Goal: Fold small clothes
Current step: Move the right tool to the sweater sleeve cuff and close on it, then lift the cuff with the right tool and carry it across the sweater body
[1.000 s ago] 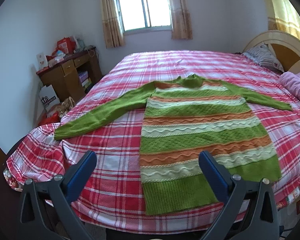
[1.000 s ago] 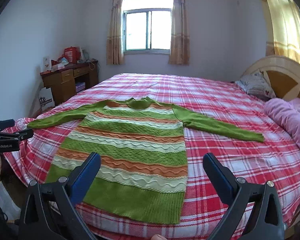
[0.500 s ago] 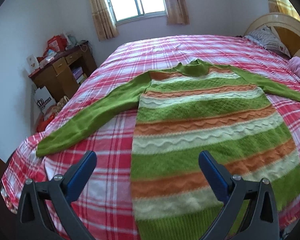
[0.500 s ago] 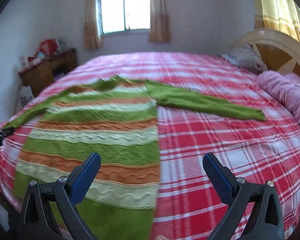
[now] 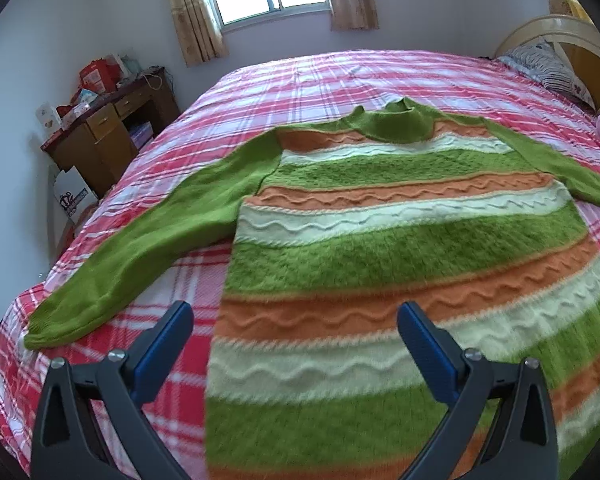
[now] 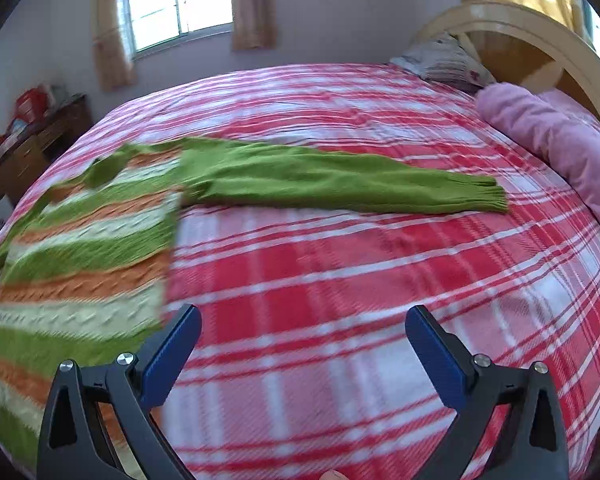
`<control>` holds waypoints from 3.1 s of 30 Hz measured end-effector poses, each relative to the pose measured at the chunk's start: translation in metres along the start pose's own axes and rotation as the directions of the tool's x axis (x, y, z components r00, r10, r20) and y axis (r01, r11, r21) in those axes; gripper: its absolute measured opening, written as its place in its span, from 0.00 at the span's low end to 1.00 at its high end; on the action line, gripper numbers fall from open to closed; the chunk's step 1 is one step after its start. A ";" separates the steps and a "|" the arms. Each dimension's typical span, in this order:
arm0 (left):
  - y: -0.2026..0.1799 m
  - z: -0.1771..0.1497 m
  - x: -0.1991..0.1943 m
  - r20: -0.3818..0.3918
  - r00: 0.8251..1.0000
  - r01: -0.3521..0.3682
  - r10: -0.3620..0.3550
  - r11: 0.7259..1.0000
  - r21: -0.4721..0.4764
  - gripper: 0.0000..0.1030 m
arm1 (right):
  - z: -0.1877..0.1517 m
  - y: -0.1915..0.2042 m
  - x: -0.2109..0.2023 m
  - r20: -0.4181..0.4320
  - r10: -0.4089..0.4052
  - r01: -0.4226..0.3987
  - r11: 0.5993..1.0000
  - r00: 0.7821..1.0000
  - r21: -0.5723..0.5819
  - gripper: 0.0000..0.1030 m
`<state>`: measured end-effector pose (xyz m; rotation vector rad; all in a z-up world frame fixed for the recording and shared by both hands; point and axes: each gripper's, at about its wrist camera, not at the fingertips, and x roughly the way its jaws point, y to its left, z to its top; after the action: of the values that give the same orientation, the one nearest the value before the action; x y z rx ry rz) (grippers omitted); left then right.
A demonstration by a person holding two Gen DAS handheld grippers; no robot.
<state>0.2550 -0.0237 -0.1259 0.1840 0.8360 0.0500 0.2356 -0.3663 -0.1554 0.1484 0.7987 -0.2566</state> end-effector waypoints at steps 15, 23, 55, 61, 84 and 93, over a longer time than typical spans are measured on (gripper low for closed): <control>0.004 0.027 0.057 -0.040 0.998 -0.050 0.049 0.998 -0.046 1.00 | 0.052 -0.144 0.057 -0.047 -0.179 0.185 0.950 0.983 0.251 0.99; 0.006 0.027 0.070 -0.065 0.997 -0.038 0.032 0.995 -0.096 1.00 | 0.084 -0.200 0.093 -0.081 -0.223 0.237 0.910 0.972 0.341 0.99; 0.031 0.027 0.046 0.031 0.999 0.036 -0.032 0.987 -0.154 1.00 | 0.181 -0.094 0.016 0.124 0.072 -0.091 0.983 0.990 0.160 0.15; 0.044 0.020 0.045 0.041 0.998 0.052 -0.045 0.982 -0.181 1.00 | 0.207 -0.038 -0.010 0.176 0.127 -0.142 0.987 0.976 0.073 0.14; 0.062 -0.002 0.054 0.057 0.992 0.127 -0.117 0.961 -0.245 1.00 | 0.255 0.200 -0.076 0.238 0.391 -0.322 0.904 0.889 -0.282 0.12; 0.064 -0.006 0.056 0.062 0.990 0.135 -0.123 0.954 -0.269 1.00 | 0.219 0.299 -0.041 0.138 0.505 -0.438 0.832 0.852 -0.341 0.12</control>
<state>0.2894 0.0469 -0.1593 -0.1288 0.7860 0.0376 0.4433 -0.1222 0.0359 0.0280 0.5437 0.3203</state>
